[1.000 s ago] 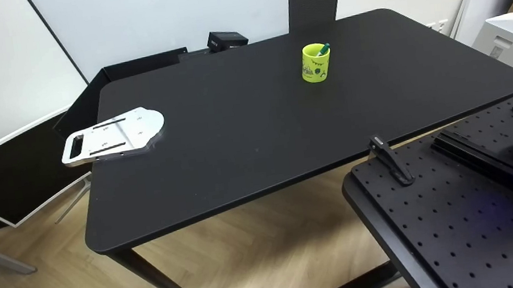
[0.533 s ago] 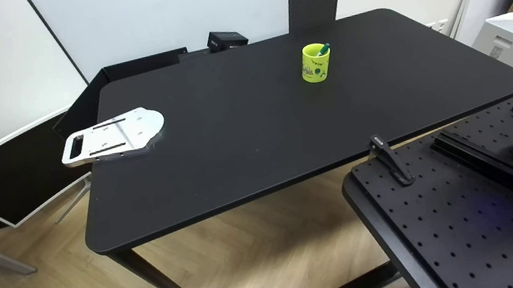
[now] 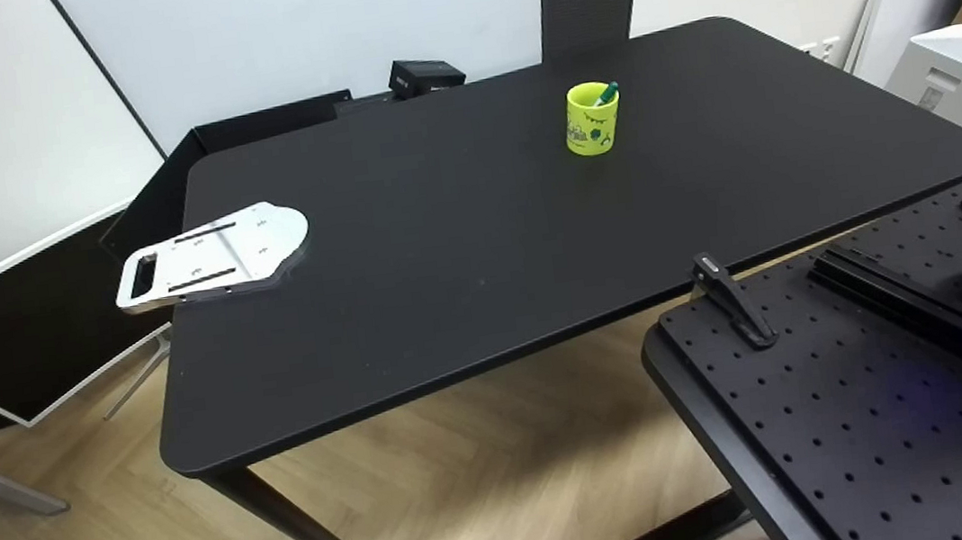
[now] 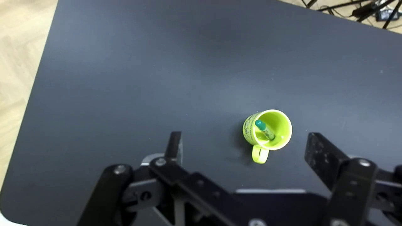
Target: Get the green marker from the yellow cup and place it on the table
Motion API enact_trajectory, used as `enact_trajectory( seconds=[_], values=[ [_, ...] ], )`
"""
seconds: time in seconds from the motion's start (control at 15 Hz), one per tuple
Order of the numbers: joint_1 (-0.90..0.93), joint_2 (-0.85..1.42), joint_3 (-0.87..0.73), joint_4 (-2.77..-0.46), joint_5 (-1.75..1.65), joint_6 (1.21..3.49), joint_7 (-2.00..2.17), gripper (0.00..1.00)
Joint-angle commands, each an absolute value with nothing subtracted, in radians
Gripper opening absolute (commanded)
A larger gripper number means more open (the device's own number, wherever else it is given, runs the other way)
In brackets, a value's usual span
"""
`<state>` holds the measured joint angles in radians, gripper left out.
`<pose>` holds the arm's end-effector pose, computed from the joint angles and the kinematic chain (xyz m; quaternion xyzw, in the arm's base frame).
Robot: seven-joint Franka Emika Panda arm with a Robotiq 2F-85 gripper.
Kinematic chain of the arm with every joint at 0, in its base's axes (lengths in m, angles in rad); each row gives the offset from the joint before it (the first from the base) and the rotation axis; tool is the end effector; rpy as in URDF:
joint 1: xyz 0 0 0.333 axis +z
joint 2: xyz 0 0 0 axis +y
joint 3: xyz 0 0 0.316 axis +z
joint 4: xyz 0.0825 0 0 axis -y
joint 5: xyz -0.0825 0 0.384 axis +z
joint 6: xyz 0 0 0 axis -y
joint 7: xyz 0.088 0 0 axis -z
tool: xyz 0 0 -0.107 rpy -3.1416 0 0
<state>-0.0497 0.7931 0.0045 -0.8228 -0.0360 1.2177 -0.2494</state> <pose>0.7090 -0.0380 0.4284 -0.9753 -0.0968 0.1980 0.0131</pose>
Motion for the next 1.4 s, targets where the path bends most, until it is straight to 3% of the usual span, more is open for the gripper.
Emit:
enact_trajectory(
  seconds=[0.0,0.67,0.73,1.33],
  values=[
    [0.003,0.895,0.01,-0.652,-0.102,1.095,-0.311,1.0],
    [0.092,0.983,0.007,-0.571,-0.176,1.023,-0.436,1.0],
    [0.092,0.946,0.006,-0.651,-0.176,1.063,-0.419,1.0],
    [0.094,0.956,0.006,-0.634,-0.176,1.054,-0.429,1.0]
  ],
)
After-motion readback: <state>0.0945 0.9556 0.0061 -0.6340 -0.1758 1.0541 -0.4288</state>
